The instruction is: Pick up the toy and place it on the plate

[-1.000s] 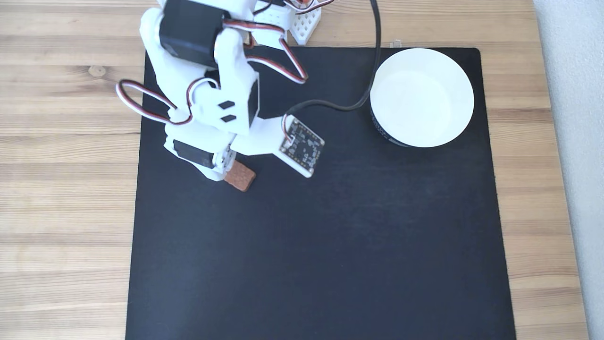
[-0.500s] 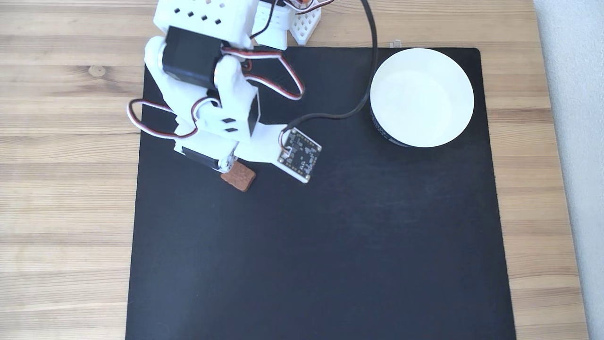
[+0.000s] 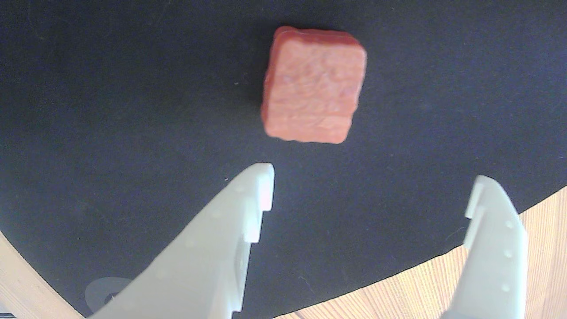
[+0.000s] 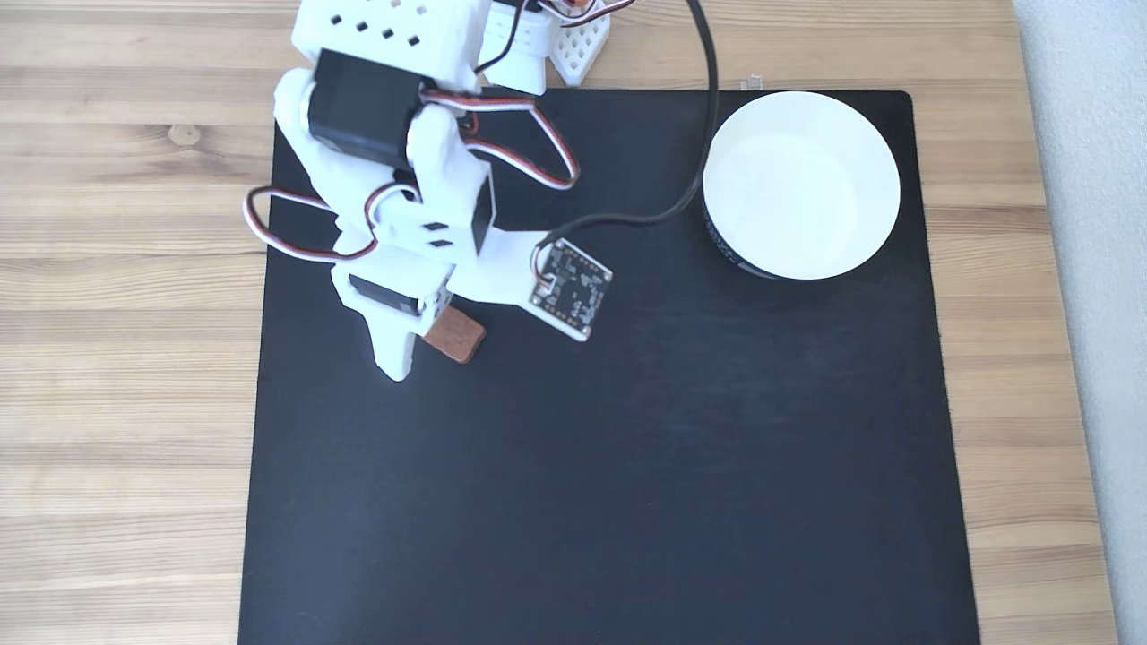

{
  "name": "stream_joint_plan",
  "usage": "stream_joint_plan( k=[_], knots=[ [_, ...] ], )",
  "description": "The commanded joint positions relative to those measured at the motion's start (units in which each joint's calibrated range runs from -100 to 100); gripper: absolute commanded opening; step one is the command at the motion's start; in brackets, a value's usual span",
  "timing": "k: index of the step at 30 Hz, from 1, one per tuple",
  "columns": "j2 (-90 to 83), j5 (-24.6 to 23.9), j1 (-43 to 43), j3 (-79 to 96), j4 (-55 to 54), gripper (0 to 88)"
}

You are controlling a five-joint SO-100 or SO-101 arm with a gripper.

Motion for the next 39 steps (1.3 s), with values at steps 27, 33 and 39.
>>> stream_joint_plan(
  k=[27,33,39],
  knots=[
    [-0.1,-13.6,-0.2,-1.9,1.9,31.9],
    [0.0,-13.6,-0.3,-2.3,1.6,31.9],
    [1.0,-13.1,-2.5,-2.1,-1.6,31.9]
  ],
)
